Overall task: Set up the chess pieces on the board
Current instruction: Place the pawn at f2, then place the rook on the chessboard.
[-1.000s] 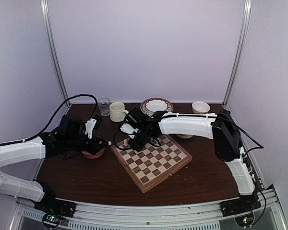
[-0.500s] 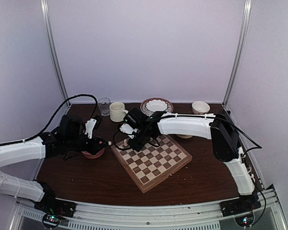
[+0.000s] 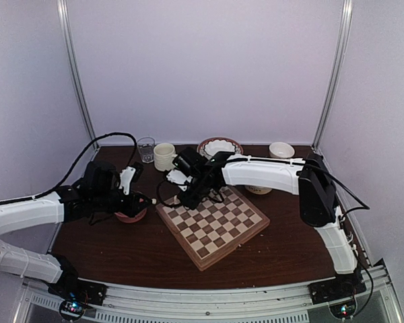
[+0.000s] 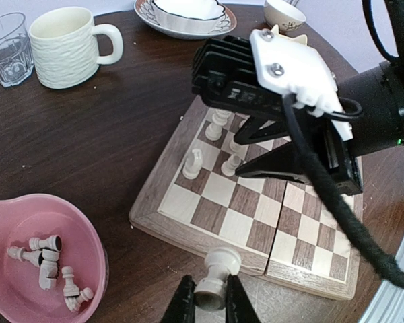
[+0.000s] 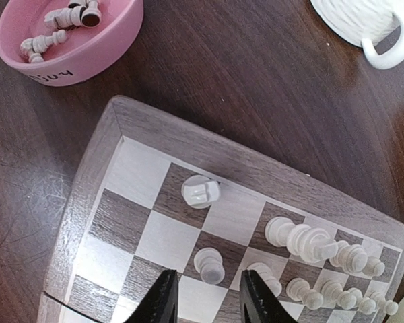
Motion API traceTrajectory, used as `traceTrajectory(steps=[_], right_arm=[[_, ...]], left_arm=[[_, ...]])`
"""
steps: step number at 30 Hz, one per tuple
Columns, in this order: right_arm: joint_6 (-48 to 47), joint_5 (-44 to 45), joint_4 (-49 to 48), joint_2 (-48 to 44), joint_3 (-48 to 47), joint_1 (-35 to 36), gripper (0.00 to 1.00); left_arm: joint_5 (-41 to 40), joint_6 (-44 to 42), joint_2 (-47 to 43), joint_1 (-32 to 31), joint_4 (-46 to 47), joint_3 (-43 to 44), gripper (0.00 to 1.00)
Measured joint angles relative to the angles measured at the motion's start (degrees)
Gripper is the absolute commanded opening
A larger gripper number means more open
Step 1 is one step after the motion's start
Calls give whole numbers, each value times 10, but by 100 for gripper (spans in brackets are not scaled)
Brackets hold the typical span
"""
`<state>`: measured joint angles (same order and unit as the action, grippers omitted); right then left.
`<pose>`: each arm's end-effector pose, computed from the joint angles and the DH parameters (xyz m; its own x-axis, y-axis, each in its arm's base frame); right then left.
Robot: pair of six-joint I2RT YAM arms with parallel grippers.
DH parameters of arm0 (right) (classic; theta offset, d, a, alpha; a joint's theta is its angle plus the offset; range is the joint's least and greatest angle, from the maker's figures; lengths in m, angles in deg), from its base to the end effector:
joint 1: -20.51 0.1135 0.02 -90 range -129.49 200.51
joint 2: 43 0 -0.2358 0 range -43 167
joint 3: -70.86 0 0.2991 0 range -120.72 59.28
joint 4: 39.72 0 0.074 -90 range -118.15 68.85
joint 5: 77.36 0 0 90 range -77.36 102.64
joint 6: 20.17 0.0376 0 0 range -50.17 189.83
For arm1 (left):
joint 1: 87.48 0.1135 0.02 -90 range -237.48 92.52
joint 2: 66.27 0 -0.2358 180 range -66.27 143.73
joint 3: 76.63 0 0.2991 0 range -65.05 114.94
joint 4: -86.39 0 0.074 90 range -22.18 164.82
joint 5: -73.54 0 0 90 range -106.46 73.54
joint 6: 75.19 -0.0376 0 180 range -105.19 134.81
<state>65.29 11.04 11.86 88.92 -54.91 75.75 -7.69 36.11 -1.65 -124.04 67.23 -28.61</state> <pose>0.3039 0.4397 0.1626 -0.4149 -0.7366 -0.5341 -0.8653 0.5009 -0.0187 0.2342 -0.1808 0.1761 -0.6873 0.0627 -0.7237 0.4706 0.7974 -0.3778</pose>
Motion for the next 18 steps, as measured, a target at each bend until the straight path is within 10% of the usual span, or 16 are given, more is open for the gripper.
traceTrajectory(steps=[18], right_arm=[[49,9,-177,-351,397,0,36]], left_arm=[[-14,-15,91,-92,-52,94,0]])
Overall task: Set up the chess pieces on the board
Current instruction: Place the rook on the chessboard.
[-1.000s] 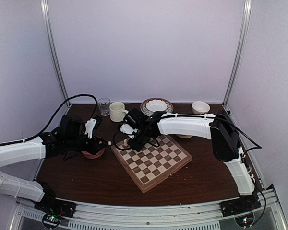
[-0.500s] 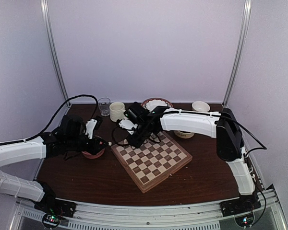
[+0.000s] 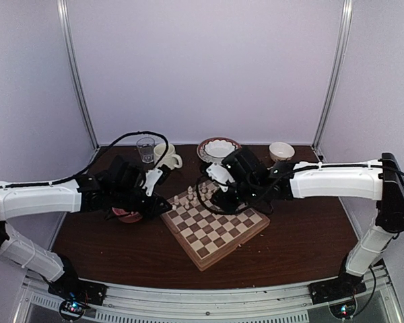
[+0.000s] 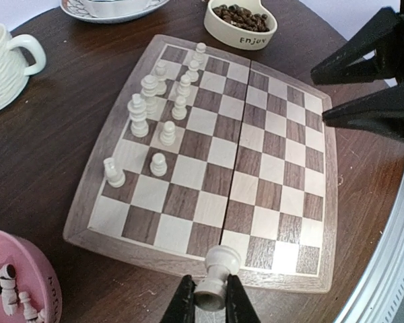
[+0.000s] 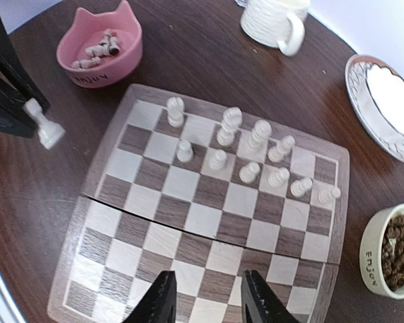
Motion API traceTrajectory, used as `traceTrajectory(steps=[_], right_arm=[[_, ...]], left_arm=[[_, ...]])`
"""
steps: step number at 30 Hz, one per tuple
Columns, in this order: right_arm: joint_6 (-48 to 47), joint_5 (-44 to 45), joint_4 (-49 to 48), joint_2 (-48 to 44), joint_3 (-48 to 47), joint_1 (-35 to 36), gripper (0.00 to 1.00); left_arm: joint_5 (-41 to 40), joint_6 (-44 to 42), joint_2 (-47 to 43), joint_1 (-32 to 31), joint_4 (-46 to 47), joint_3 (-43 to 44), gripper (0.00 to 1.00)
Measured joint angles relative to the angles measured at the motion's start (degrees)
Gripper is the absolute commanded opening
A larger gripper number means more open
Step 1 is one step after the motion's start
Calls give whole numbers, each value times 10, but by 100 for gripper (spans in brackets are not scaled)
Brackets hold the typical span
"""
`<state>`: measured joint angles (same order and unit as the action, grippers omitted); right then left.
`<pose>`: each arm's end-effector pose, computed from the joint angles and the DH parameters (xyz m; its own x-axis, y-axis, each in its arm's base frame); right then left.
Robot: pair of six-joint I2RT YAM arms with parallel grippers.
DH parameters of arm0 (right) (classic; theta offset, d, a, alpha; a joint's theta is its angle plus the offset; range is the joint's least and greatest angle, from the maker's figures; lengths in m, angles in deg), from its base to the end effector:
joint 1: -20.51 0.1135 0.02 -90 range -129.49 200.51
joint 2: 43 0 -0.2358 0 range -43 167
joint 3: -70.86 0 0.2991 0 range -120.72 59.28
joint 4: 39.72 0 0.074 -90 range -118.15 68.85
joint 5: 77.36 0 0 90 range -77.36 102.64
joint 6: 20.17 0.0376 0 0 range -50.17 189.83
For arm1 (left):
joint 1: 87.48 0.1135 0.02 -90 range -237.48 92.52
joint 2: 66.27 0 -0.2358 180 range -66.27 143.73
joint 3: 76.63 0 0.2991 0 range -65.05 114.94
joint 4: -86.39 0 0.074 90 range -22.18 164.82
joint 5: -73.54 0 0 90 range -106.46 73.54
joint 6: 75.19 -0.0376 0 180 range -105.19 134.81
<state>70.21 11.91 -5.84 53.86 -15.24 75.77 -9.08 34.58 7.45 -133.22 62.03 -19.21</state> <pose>0.2397 0.3466 0.2134 -0.4059 -0.5737 -0.7115 -0.8242 0.5662 0.0137 0.2236 -0.2364 0.1834 -0.6912 0.2286 -0.6856 0.5786 0.7435 -0.3353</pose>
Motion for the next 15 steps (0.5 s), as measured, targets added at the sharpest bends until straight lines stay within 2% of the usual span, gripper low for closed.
traceTrajectory(steps=[6,15], right_arm=[[29,73,-87,-37,143,-8,36],[85,183,-177,-98,205,-60,35]], left_arm=[[-22,-11,128,-46,-104,148,0],[-136,-18,254,-152,-279,323,0]])
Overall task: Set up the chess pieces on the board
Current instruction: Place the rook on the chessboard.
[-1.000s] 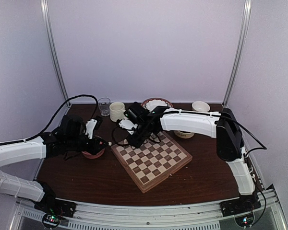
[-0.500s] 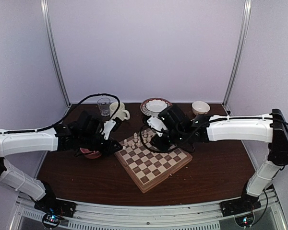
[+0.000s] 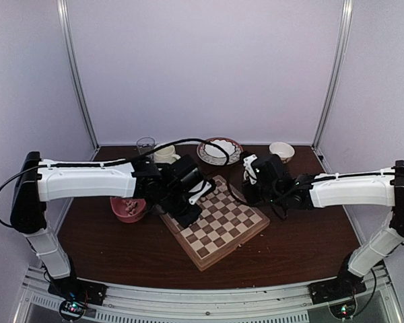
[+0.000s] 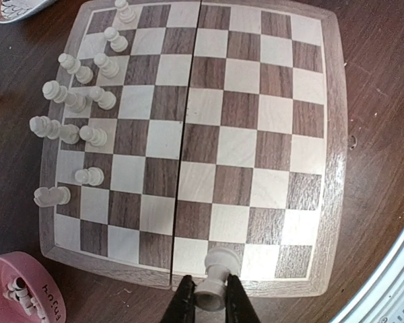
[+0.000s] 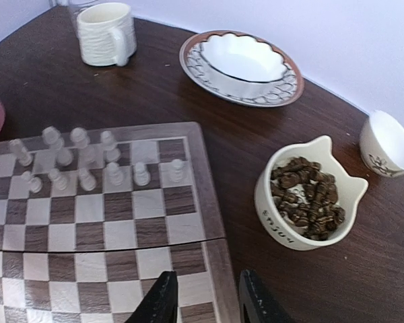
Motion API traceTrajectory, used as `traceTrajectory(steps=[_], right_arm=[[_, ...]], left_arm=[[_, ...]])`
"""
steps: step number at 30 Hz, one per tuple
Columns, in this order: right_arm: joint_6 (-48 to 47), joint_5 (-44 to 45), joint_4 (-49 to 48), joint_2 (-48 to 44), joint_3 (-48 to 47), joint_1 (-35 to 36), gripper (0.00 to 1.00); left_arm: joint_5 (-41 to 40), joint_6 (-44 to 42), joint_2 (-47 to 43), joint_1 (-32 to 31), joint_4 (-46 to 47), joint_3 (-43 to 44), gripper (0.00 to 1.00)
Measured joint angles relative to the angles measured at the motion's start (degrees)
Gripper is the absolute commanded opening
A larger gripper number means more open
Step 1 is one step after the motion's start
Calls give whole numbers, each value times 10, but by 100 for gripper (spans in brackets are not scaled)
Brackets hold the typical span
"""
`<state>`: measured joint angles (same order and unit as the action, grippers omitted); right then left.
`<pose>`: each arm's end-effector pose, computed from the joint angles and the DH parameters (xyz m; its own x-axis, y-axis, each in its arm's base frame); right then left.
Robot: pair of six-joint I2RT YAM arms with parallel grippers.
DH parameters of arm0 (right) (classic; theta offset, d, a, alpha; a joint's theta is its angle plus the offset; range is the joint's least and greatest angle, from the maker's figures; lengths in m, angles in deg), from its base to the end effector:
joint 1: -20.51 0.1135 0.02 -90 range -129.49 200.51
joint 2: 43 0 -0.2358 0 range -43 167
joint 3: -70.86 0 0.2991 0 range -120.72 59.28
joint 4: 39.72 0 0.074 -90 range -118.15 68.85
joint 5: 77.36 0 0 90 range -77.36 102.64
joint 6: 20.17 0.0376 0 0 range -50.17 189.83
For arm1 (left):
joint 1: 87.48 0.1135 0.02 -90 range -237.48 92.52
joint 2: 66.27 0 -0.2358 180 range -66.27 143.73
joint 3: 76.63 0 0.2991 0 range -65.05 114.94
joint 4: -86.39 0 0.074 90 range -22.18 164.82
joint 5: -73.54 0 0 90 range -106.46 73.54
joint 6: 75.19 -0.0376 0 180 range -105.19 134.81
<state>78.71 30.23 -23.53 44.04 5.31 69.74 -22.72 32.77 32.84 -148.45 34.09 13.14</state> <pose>0.2522 0.2751 0.1723 -0.4817 -0.3333 -0.8105 -0.4973 0.8655 -0.0603 0.2003 -0.3525 0.1998 -0.6665 0.5692 -0.4815 0.6712 0.7392 -0.0552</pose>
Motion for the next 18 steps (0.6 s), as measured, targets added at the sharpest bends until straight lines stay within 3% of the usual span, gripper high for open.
traceTrajectory(steps=[6,18], right_arm=[[45,10,-34,-40,56,-53,34],[69,39,-108,-124,131,-64,33]], left_arm=[[-31,1,83,-13,-64,82,0],[-42,6,191,-15,-148,178,2]])
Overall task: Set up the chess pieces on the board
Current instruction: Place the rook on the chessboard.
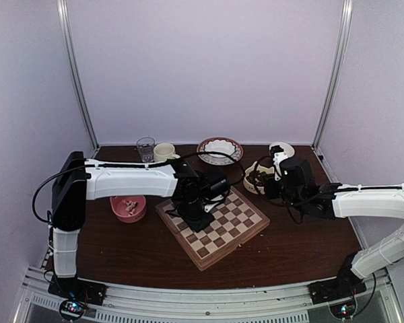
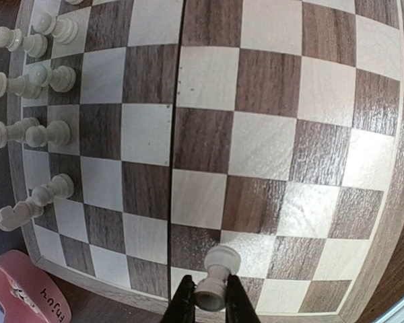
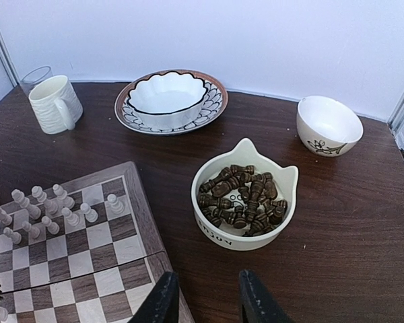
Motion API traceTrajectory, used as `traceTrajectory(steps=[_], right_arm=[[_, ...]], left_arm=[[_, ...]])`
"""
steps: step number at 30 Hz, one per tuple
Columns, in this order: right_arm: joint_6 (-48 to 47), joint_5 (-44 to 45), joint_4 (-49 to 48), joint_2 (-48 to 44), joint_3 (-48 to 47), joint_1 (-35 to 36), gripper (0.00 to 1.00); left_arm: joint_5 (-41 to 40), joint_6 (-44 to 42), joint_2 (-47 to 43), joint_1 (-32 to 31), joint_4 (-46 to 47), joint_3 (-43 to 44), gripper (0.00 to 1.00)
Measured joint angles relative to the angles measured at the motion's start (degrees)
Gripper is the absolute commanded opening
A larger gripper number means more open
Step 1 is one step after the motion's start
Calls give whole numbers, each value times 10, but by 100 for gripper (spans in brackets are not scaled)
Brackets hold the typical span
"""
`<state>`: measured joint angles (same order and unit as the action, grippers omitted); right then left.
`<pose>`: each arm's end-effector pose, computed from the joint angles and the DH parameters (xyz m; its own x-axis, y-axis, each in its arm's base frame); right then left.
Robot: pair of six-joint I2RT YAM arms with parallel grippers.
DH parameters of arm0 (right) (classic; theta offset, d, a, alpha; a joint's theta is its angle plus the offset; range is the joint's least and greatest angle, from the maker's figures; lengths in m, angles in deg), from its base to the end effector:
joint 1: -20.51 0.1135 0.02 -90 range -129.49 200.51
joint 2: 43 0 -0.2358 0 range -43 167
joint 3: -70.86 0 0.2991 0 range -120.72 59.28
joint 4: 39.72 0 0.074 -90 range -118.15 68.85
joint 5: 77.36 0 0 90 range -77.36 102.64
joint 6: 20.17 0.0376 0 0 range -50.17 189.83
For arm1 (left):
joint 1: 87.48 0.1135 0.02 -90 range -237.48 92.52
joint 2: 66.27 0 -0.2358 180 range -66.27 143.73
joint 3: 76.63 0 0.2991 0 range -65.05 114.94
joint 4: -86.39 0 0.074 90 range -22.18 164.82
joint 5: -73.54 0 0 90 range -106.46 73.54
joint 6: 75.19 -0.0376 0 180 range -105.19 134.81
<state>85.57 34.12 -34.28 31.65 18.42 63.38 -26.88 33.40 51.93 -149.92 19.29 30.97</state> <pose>0.2520 0.2151 0.1772 -0.4346 -0.0590 -0.8987 -0.2883 0.9545 0.0767 0.2138 -0.3950 0.1579 -0.7007 0.6650 -0.2582 0.6654 0.7398 0.0996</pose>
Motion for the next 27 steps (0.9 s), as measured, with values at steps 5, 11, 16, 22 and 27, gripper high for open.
traceTrajectory(steps=[5,11,16,22,27], right_arm=[[1,0,-10,0,1,-1,33],[0,-1,-13,0,1,-1,34],[-2,-6,-16,-8,8,-1,35],[-4,-18,-43,-35,32,-2,41],[-24,-95,-61,-25,31,-2,37]], left_arm=[[2,0,10,0,-6,3,27],[3,3,11,-1,-16,6,47],[0,10,3,-3,-12,5,54],[-11,13,-122,4,42,-62,55],[-36,18,-291,61,162,-174,56]])
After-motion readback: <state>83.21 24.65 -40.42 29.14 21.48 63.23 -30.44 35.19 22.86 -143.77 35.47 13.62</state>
